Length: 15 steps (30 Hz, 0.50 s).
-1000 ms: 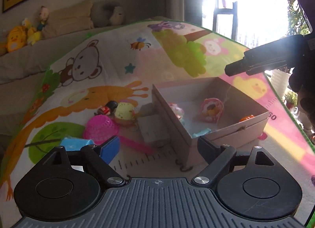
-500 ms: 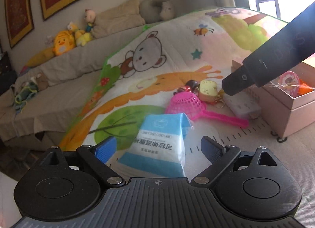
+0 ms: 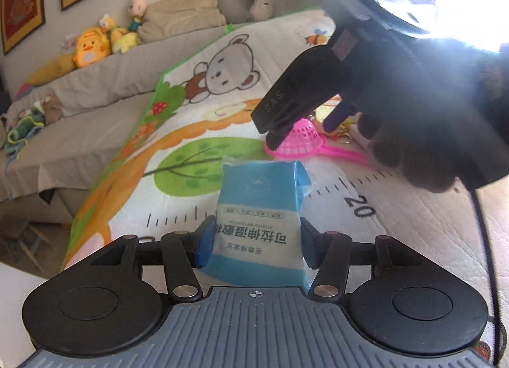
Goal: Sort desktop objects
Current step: 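Grasp the pink strainer with the right gripper while the left gripper grasps the wet-wipe pack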
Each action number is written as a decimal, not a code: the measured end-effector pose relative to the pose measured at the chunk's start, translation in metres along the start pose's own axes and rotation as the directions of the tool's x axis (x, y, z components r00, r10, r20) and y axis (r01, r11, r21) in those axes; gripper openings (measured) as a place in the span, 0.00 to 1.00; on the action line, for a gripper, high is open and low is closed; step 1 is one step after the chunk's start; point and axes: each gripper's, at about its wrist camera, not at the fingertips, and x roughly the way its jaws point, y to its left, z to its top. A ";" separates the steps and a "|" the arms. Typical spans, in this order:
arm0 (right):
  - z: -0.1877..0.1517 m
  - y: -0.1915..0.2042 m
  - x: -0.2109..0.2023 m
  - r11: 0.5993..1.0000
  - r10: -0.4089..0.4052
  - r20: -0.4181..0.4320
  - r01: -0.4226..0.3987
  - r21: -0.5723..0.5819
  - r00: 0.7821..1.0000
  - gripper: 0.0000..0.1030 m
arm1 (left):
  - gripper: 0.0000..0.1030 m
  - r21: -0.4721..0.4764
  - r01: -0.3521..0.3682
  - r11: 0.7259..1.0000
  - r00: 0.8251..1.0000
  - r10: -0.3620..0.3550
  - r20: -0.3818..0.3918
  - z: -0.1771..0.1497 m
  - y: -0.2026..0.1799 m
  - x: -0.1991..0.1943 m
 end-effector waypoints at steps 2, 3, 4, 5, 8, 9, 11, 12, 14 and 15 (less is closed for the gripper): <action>0.004 0.003 0.012 1.000 -0.012 -0.016 0.012 0.002 1.000 0.74 | 0.59 -0.012 0.007 1.000 1.000 -0.007 0.007 -0.004 0.001 -0.006; 0.005 0.004 0.017 1.000 -0.023 -0.025 0.024 0.001 0.999 0.74 | 0.60 -0.016 0.012 1.000 1.000 -0.012 0.011 -0.006 0.001 -0.008; 0.005 0.006 0.021 0.999 -0.037 -0.027 0.037 -0.003 0.999 0.73 | 0.62 -0.019 0.012 1.000 1.000 -0.012 0.013 -0.007 0.001 -0.009; 0.005 0.008 0.024 0.999 -0.046 -0.033 0.046 -0.011 0.998 0.71 | 0.67 -0.022 0.011 1.000 1.000 -0.011 0.012 -0.008 0.002 -0.009; 0.001 0.016 0.025 0.994 -0.086 -0.022 0.084 -0.076 0.996 0.63 | 0.74 -0.044 0.013 0.999 1.000 -0.012 0.004 -0.009 0.006 -0.006; 0.000 0.017 0.024 0.993 -0.084 -0.024 0.082 -0.087 0.996 0.61 | 0.77 -0.050 0.011 0.999 1.000 -0.011 0.005 -0.009 0.007 -0.006; -0.005 0.017 0.018 0.992 -0.079 -0.027 0.076 -0.100 0.996 0.56 | 0.81 -0.054 0.007 0.999 1.000 -0.007 0.000 -0.009 0.007 -0.005; -0.007 0.016 0.015 0.993 -0.075 -0.029 0.071 -0.099 0.997 0.55 | 0.82 -0.055 0.005 0.998 1.000 -0.006 -0.002 -0.010 0.007 -0.005; -0.015 0.014 0.006 0.996 -0.056 -0.036 0.053 -0.076 0.998 0.54 | 0.84 -0.055 0.001 0.998 1.000 -0.001 -0.006 -0.010 0.007 -0.005; -0.019 0.013 0.001 0.997 -0.045 -0.036 0.043 -0.067 0.998 0.52 | 0.84 -0.055 -0.001 0.998 1.000 0.000 -0.009 -0.010 0.007 -0.004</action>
